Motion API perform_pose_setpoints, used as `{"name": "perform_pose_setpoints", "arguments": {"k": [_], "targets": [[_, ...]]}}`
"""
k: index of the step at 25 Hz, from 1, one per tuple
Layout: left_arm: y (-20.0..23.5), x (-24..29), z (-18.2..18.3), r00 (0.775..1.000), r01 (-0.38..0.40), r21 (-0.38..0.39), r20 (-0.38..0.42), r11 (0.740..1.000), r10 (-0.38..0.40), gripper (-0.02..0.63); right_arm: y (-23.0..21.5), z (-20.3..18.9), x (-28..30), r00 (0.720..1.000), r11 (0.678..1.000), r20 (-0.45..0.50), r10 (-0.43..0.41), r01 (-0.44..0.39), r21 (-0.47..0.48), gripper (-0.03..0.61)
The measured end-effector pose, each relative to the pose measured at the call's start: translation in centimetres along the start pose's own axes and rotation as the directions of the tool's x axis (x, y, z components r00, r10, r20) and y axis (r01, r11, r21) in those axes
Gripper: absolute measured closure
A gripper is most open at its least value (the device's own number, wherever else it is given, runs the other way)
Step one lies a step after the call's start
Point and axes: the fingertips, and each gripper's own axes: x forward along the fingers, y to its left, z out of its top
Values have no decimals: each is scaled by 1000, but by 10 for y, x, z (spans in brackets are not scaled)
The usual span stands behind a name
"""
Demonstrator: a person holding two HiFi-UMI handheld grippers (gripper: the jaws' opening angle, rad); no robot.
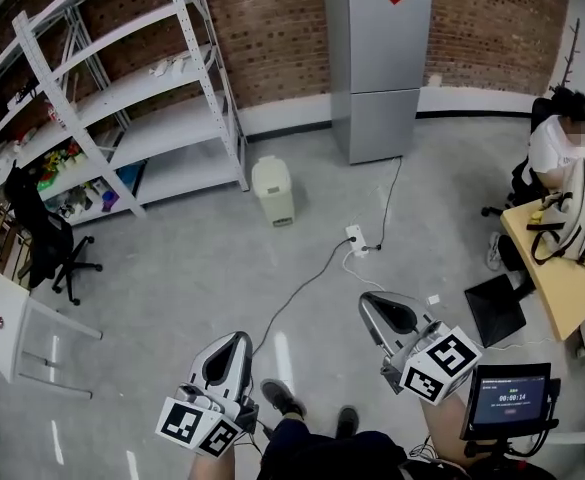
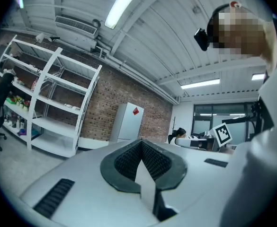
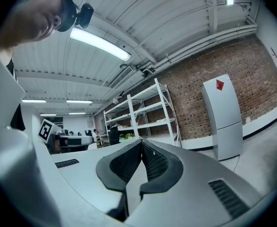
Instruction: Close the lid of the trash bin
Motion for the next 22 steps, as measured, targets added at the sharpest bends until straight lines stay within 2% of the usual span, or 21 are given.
{"name": "perform_pose_setpoints", "arguments": {"k": [5, 8, 14, 22], "targets": [[-17, -30, 7, 1000, -17, 17, 7, 1000, 17, 620, 17, 6, -17, 1000, 1000, 5, -7, 7, -19, 571], [-21, -44, 11, 1000, 0, 23, 18, 1000, 0, 620, 33, 10, -21, 1000, 999, 12, -17, 17, -45, 571], [-19, -112, 22, 997, 58, 54, 54, 997, -61, 620, 100, 0, -36, 997, 994, 18, -76, 77, -75, 571], [-8, -109, 22, 996, 45, 41, 75, 998, -48, 621, 102, 0, -33, 997, 991, 8, -75, 75, -106, 571]]}}
